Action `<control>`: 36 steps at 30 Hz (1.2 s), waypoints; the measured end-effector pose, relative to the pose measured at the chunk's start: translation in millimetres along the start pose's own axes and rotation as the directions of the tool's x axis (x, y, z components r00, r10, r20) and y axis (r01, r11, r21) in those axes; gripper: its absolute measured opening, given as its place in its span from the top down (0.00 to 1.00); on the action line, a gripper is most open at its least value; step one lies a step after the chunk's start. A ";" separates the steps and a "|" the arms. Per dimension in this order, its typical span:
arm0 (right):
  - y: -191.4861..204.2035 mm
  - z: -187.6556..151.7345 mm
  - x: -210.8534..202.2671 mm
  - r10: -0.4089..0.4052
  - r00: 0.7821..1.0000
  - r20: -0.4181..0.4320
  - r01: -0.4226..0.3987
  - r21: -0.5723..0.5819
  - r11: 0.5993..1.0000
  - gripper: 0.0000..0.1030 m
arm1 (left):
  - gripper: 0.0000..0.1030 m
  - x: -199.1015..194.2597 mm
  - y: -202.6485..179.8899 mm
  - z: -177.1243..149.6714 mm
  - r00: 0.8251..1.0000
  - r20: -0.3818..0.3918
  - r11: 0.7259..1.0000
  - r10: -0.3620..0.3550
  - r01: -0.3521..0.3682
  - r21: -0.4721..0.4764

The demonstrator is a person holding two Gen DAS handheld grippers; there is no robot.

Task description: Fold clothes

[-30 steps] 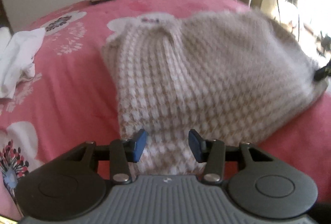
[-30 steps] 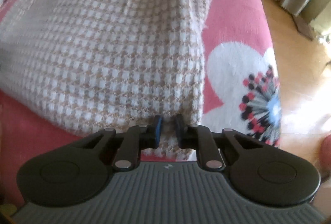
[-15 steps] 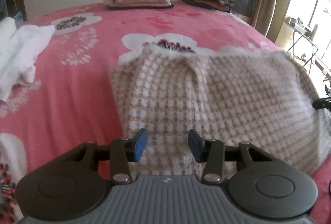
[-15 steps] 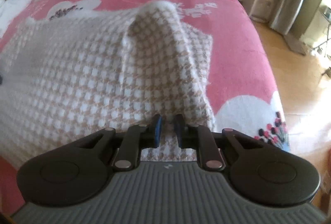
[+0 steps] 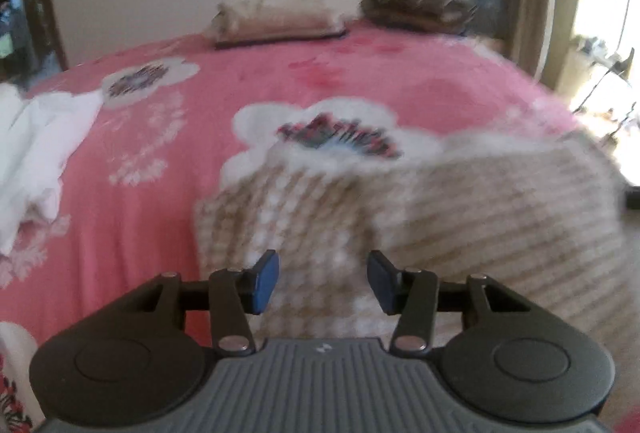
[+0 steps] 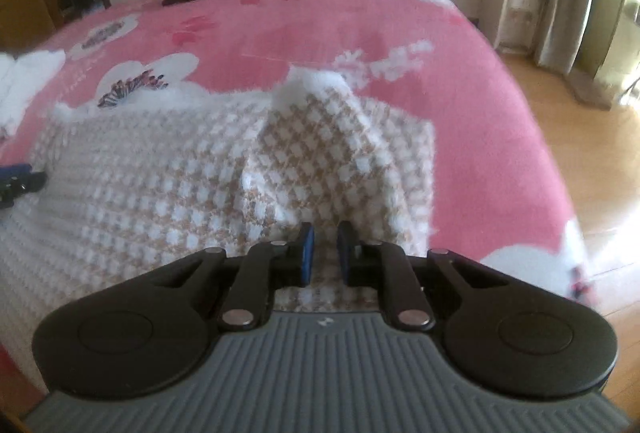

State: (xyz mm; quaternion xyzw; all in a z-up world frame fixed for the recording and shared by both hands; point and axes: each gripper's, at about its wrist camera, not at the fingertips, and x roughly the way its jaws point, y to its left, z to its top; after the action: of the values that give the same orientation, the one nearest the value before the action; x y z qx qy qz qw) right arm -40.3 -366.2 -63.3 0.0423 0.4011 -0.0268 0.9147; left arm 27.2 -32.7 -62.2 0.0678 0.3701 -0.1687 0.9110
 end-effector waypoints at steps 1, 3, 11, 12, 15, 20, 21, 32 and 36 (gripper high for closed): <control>4.7 4.9 -6.2 0.000 0.999 0.036 0.001 -0.021 1.000 0.89 | 0.49 -4.8 -3.8 4.9 0.999 0.029 1.000 -0.022 0.021 0.009; 9.2 14.1 -11.2 0.018 0.996 0.085 -0.015 -0.031 0.999 0.89 | 0.47 -1.4 -18.1 16.4 0.997 0.066 0.997 -0.047 0.043 0.062; 8.5 17.1 54.4 -0.033 0.999 0.015 0.034 -0.017 0.999 0.92 | 0.41 55.6 -9.6 22.4 0.998 -0.054 1.000 -0.012 0.010 -0.026; 9.6 21.7 45.5 -0.039 0.999 0.016 0.039 -0.010 0.999 0.91 | 0.45 46.5 -10.3 25.9 0.999 -0.046 1.000 -0.014 0.013 -0.024; 14.3 32.0 17.6 -0.002 0.998 0.058 0.001 0.024 1.000 0.90 | 0.44 18.0 -20.2 32.4 0.997 0.014 0.997 -0.075 0.075 0.015; 38.9 26.6 34.9 0.114 0.992 0.054 -0.116 0.024 0.993 0.91 | 0.41 44.4 -71.5 21.6 0.997 -0.048 0.972 -0.059 0.069 0.227; 44.2 22.0 52.0 0.099 0.995 0.025 -0.100 0.011 0.995 0.91 | 0.37 48.1 -70.9 19.0 0.998 -0.037 0.975 -0.049 0.056 0.216; 69.9 9.7 -5.3 0.136 0.990 0.029 -0.137 0.031 0.990 0.90 | 0.44 0.4 -87.6 5.2 0.997 -0.021 0.963 -0.079 0.081 0.258; 81.9 -6.3 47.7 0.108 0.992 -0.059 -0.109 -0.008 0.994 0.90 | 0.33 34.1 -94.4 -11.2 0.996 -0.081 0.969 -0.035 0.053 0.241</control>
State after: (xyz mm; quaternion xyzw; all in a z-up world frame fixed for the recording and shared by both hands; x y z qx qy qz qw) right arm -5.8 -284.8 -98.1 0.0597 0.4248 0.0266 0.9029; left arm 9.0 -126.9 -93.9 0.1771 0.3823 -0.2303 0.8772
